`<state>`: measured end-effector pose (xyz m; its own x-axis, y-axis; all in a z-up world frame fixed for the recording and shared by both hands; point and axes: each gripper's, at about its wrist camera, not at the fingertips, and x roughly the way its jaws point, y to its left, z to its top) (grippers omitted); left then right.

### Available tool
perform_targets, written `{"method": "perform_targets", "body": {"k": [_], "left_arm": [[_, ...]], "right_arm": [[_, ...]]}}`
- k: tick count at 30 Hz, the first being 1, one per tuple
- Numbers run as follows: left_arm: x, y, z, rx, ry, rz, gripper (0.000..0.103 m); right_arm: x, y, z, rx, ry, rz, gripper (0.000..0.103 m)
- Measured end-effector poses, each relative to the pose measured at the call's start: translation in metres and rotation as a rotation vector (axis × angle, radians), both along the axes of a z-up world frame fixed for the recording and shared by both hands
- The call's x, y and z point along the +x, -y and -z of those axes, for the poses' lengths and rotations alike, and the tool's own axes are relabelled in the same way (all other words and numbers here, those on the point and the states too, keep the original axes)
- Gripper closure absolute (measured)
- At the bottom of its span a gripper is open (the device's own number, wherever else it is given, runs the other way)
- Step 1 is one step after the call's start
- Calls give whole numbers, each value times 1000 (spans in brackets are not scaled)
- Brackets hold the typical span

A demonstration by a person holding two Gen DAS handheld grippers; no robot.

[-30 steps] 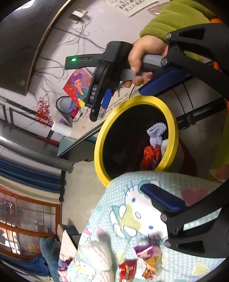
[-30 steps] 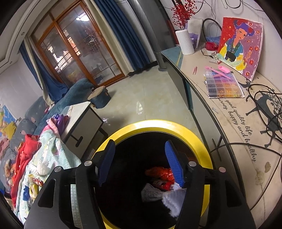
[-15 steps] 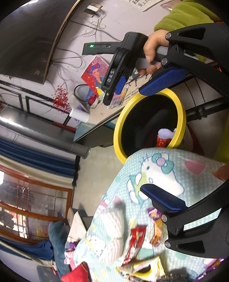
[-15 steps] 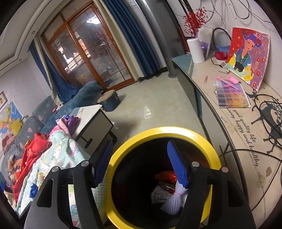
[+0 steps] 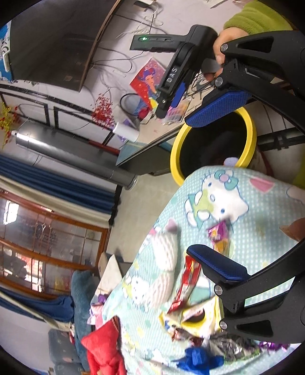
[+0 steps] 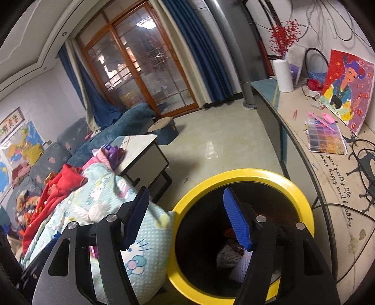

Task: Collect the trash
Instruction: 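Move both open tools back over the remaining wrappers on the bedspread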

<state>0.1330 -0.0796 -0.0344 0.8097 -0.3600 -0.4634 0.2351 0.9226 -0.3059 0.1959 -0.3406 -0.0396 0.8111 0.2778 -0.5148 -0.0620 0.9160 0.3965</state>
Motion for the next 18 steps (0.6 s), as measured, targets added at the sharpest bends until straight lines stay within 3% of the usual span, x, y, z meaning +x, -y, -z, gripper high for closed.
{"method": "perform_targets", "body": {"k": [18], "left_arm": [[-10,-61,-10,-2,26,-187,11]], "right_arm": [[-25,-84,-17,-56,40,-245,39]]}}
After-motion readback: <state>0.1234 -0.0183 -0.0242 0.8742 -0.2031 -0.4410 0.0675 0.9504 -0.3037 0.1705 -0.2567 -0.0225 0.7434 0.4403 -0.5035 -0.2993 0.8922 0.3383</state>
